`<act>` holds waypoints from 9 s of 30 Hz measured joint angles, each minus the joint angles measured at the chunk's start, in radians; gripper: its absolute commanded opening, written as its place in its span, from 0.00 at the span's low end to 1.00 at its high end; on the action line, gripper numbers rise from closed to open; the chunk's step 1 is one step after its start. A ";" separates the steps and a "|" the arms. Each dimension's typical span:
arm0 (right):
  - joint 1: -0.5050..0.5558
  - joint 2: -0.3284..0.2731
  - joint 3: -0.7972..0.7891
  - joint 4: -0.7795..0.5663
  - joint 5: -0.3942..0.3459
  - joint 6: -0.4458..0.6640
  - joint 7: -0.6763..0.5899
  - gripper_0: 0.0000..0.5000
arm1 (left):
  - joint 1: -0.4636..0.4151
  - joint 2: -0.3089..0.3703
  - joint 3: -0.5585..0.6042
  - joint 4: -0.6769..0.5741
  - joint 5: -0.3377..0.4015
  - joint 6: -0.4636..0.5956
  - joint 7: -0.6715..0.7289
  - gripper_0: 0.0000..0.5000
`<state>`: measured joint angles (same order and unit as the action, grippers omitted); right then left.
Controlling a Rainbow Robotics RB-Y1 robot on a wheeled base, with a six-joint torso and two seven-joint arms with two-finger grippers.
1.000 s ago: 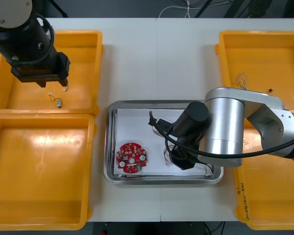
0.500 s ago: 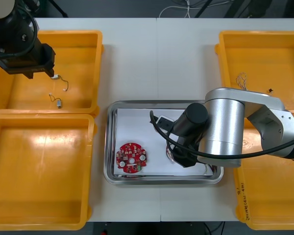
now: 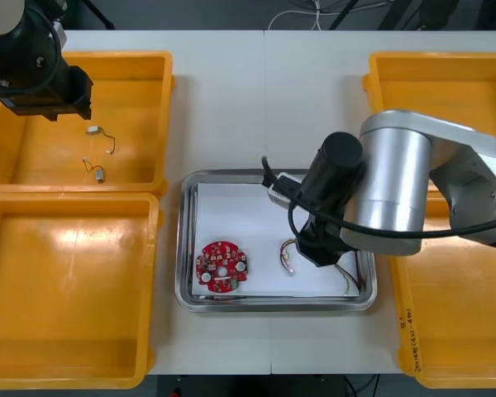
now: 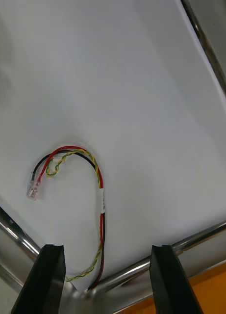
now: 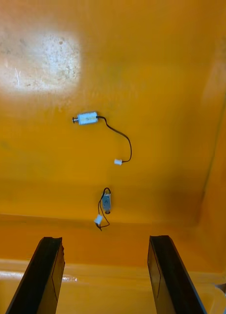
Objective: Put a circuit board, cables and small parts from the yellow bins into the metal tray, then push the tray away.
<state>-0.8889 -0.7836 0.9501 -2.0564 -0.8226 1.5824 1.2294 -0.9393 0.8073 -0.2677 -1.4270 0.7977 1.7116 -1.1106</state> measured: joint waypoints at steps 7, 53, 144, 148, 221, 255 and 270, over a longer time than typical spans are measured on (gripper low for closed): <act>-0.015 0.000 -0.151 -0.001 -0.109 0.097 0.000 1.00 | 0.000 0.000 0.000 0.077 0.001 -0.080 -0.006 1.00; -0.111 -0.058 -0.703 0.737 -0.109 0.185 0.283 1.00 | 0.000 -0.145 0.000 0.370 -0.175 -0.371 -0.131 1.00; -0.090 0.082 -0.742 1.243 -0.010 -0.209 1.066 1.00 | 0.039 -0.182 0.001 0.491 -0.195 -0.631 -0.151 0.00; -0.086 0.093 -0.742 1.243 -0.010 -0.216 1.066 1.00 | 0.039 -0.182 0.001 0.491 -0.195 -0.629 -0.151 0.00; -0.042 0.135 -0.762 1.241 0.009 -0.301 1.066 0.00 | 0.037 -0.305 0.227 -0.147 -0.401 0.199 -0.245 0.00; -0.048 0.094 -0.928 0.970 0.047 0.132 0.992 0.00 | 0.109 -0.562 0.154 -0.332 -0.586 0.202 -0.223 0.00; -0.048 0.075 -0.944 0.725 0.090 0.327 0.754 0.00 | 0.238 -0.571 -0.029 -0.416 -0.586 0.202 0.070 0.00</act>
<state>-0.9373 -0.7084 0.0056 -1.3317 -0.7325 1.9096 1.9839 -0.7010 0.2361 -0.2971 -1.8432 0.2121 1.9139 -1.0407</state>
